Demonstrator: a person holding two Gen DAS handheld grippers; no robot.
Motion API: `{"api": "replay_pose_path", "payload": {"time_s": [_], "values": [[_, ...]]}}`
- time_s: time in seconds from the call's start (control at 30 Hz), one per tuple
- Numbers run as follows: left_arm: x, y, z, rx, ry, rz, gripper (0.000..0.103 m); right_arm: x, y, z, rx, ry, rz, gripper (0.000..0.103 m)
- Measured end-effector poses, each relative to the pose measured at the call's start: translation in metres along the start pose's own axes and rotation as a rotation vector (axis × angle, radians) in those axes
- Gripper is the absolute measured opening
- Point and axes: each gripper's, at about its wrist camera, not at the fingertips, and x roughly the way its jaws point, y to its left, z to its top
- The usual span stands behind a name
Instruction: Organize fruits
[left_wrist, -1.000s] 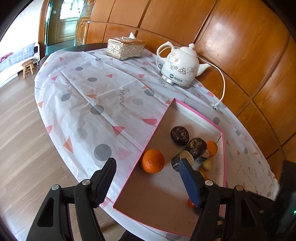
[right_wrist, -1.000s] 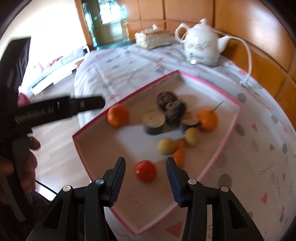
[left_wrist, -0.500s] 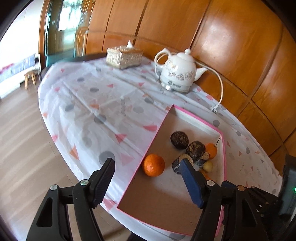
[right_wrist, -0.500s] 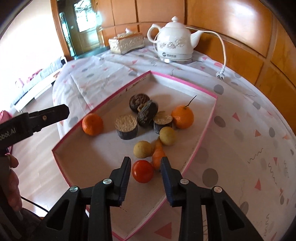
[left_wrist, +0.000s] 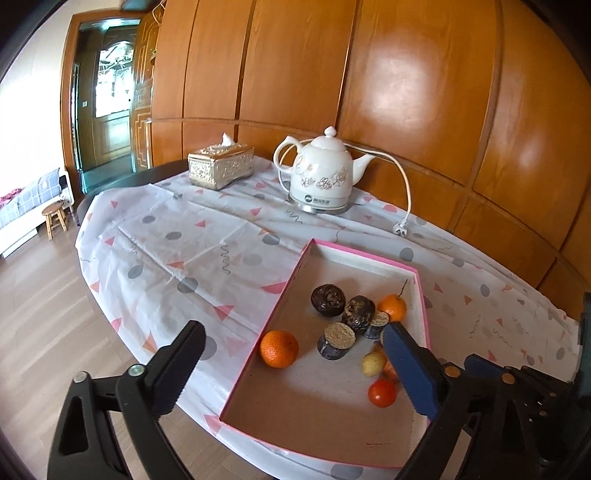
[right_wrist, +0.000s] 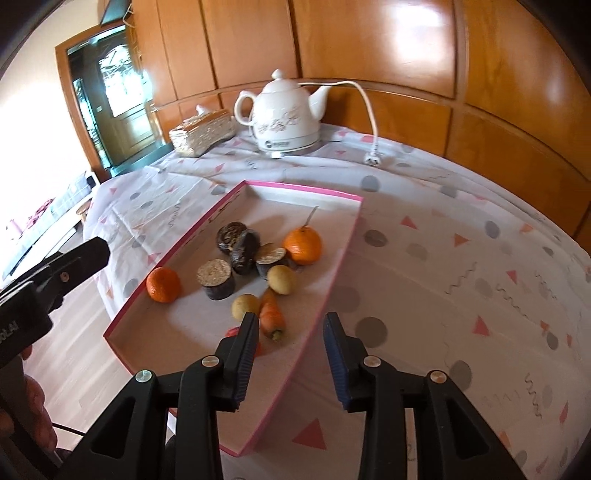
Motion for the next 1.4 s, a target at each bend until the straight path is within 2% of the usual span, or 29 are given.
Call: {"api": "replay_pose_path", "payload": {"time_s": [0.1, 0.6, 0.9, 1.03, 1.4], "values": [[-0.004, -0.003, 0.000, 0.008, -0.015, 0.002, 0.103, -0.003, -0.004, -0.002, 0.005, -0.012, -0.020, 0.036], [-0.013, -0.015, 0.000, 0.038, -0.051, 0.018, 0.103, -0.011, -0.008, -0.008, 0.000, -0.038, -0.073, 0.037], [-0.014, -0.025, 0.000, 0.070, -0.069, 0.072, 0.103, -0.010, -0.011, -0.009, 0.003, -0.045, -0.084, 0.037], [-0.011, -0.027, -0.002, 0.070, -0.073, 0.120, 0.103, -0.008, -0.014, -0.011, 0.011, -0.043, -0.092, 0.037], [-0.010, -0.022, -0.005, 0.039, -0.072, 0.140, 0.103, -0.007, -0.013, -0.012, 0.006, -0.043, -0.097, 0.037]]}}
